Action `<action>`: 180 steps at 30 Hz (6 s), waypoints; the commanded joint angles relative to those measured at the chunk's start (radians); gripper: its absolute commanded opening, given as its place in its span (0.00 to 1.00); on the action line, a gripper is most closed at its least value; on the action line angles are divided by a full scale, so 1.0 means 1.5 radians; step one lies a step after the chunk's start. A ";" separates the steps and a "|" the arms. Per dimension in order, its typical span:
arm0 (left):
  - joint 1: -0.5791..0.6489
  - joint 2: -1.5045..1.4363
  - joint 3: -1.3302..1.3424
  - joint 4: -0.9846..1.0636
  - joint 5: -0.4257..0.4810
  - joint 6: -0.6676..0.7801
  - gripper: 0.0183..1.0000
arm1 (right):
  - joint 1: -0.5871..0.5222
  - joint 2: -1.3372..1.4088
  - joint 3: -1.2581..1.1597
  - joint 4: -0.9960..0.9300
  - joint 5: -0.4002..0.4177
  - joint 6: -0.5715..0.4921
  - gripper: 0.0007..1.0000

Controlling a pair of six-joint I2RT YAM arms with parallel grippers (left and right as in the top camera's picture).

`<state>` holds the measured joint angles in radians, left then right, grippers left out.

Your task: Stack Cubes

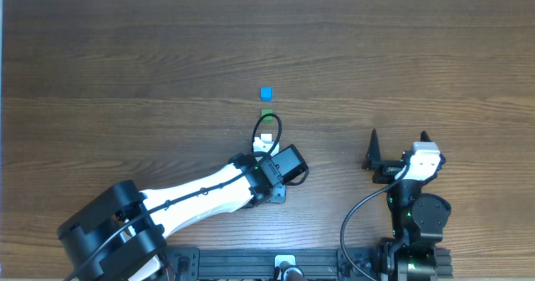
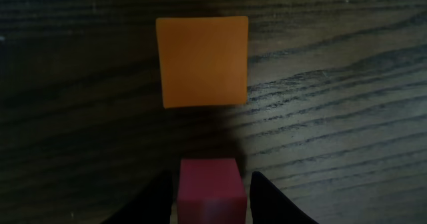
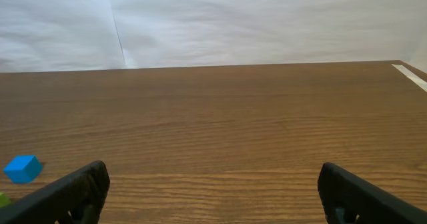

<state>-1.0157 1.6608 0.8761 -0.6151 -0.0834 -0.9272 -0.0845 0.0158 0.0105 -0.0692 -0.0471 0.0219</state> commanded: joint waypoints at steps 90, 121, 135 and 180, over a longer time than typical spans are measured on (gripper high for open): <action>0.182 0.203 0.368 -0.201 0.000 0.091 0.02 | -0.004 -0.007 -0.004 -0.002 -0.003 -0.001 0.99; 0.181 0.210 0.367 -0.209 0.009 0.125 0.02 | -0.004 -0.007 -0.004 -0.002 -0.003 -0.001 0.99; 0.181 0.211 0.365 -0.209 0.008 0.125 0.03 | -0.004 -0.007 -0.004 -0.002 -0.003 -0.001 0.99; 0.181 0.224 0.365 -0.214 0.015 0.124 0.76 | -0.004 -0.007 -0.004 -0.002 -0.003 -0.001 0.99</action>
<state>-0.7494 1.9751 1.4063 -0.9344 -0.0772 -0.7448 -0.0845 0.0158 0.0105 -0.0696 -0.0467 0.0223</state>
